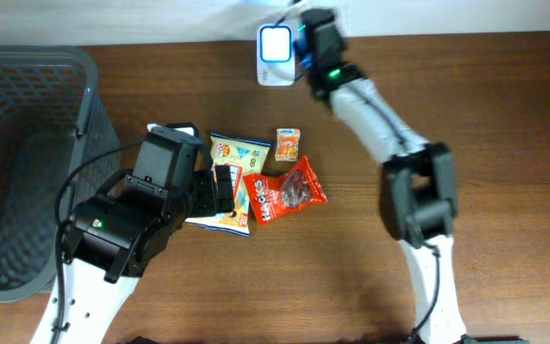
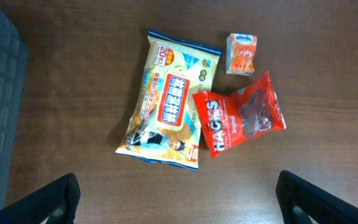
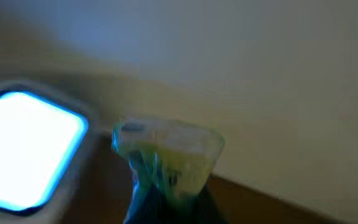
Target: Scan the item barcode
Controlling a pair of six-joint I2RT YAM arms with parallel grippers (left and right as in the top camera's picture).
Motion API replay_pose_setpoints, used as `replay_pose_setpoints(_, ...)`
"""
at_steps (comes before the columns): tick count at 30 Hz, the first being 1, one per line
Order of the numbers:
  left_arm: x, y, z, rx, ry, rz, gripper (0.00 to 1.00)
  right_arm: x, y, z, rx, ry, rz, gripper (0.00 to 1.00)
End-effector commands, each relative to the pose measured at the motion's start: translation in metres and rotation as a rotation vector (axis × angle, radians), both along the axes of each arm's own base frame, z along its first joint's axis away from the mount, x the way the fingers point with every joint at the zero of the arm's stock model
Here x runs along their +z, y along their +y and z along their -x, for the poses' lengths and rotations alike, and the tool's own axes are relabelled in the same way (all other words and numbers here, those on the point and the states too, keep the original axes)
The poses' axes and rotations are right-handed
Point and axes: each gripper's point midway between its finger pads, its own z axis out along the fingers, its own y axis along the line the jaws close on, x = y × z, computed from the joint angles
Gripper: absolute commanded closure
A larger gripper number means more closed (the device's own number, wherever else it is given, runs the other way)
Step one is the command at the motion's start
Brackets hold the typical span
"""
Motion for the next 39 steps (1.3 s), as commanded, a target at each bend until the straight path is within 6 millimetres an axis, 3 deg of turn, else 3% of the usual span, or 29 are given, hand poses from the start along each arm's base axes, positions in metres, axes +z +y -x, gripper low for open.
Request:
replay_pose_setpoints(1,0.002,0.001,0.0,0.014,-0.005,0.007,0.01,0.089,-0.149,0.025,-0.348,-0.08,-0.302,0.96)
replay_pose_setpoints(2,0.002,0.001,0.0,0.014,-0.006,0.007,0.01,0.08,-0.187,0.038,-0.417,-0.021,-0.347,0.96)
replay_pose_setpoints(4,0.002,0.001,0.0,0.014,-0.005,0.007,0.01,0.02,-0.299,0.093,-0.63,0.22,-0.479,0.96)
replay_pose_setpoints(6,0.002,0.001,0.0,0.014,-0.005,0.007,0.01,-0.025,-0.367,0.145,-0.772,0.382,-0.555,0.96)
replay_pose_setpoints(10,0.002,0.001,0.0,0.014,-0.005,0.007,0.01,-0.089,-0.465,0.242,-1.043,0.513,-0.631,0.96)
replay_pose_setpoints(11,0.002,0.001,0.0,0.014,-0.006,0.007,0.01,-0.097,-0.493,0.264,-1.105,0.492,-0.652,0.96)
replay_pose_setpoints(14,0.002,0.001,0.0,0.014,-0.005,0.007,0.01,-0.097,-0.553,0.3,-1.21,0.379,-0.673,0.95)
replay_pose_setpoints(15,0.002,0.001,0.0,0.014,-0.005,0.007,0.01,-0.095,-0.564,0.306,-1.224,0.354,-0.676,0.78)
replay_pose_setpoints(16,0.002,0.001,0.0,0.014,-0.005,0.007,0.01,-0.094,-0.566,0.304,-1.196,0.336,-0.717,0.12)
replay_pose_setpoints(17,0.002,0.001,0.0,0.014,-0.005,0.007,0.01,-0.094,-0.549,0.287,-1.082,0.333,-0.825,0.01)
replay_pose_setpoints(19,0.002,0.001,0.0,0.014,-0.006,0.007,0.01,-0.092,-0.514,0.26,-0.918,0.358,-0.959,0.01)
replay_pose_setpoints(20,0.002,0.001,0.0,0.014,-0.005,0.007,0.01,-0.089,-0.471,0.238,-0.767,0.41,-1.076,0.01)
replay_pose_setpoints(23,0.002,0.001,0.0,0.014,-0.006,0.007,0.01,-0.098,-0.366,0.219,-0.566,0.663,-1.105,0.01)
replay_pose_setpoints(27,0.002,0.001,0.0,0.014,-0.005,0.007,0.01,-0.12,-0.191,0.218,-0.176,1.023,-0.881,0.01)
replay_pose_setpoints(29,0.002,0.001,0.0,0.014,-0.005,0.007,0.01,-0.133,-0.102,0.229,-0.027,1.147,-0.775,0.01)
replay_pose_setpoints(30,0.002,0.001,0.0,0.014,-0.005,0.007,0.01,-0.136,-0.078,0.233,0.017,1.172,-0.738,0.01)
replay_pose_setpoints(31,0.002,0.001,0.0,0.014,-0.005,0.007,0.01,-0.14,-0.026,0.244,0.115,1.215,-0.651,0.01)
replay_pose_setpoints(33,0.002,0.001,0.0,0.014,-0.005,0.007,0.01,-0.144,0.031,0.25,0.232,1.194,-0.514,0.01)
replay_pose_setpoints(35,0.002,0.001,0.0,0.014,-0.005,0.007,0.01,-0.14,0.067,0.233,0.318,1.086,-0.495,0.01)
replay_pose_setpoints(38,0.002,0.001,0.0,0.014,-0.005,0.007,0.01,-0.13,0.081,0.2,0.261,0.962,-0.6,0.0)
replay_pose_setpoints(39,0.002,0.001,0.0,0.014,-0.005,0.007,0.01,-0.127,0.085,0.191,0.233,0.932,-0.643,0.08)
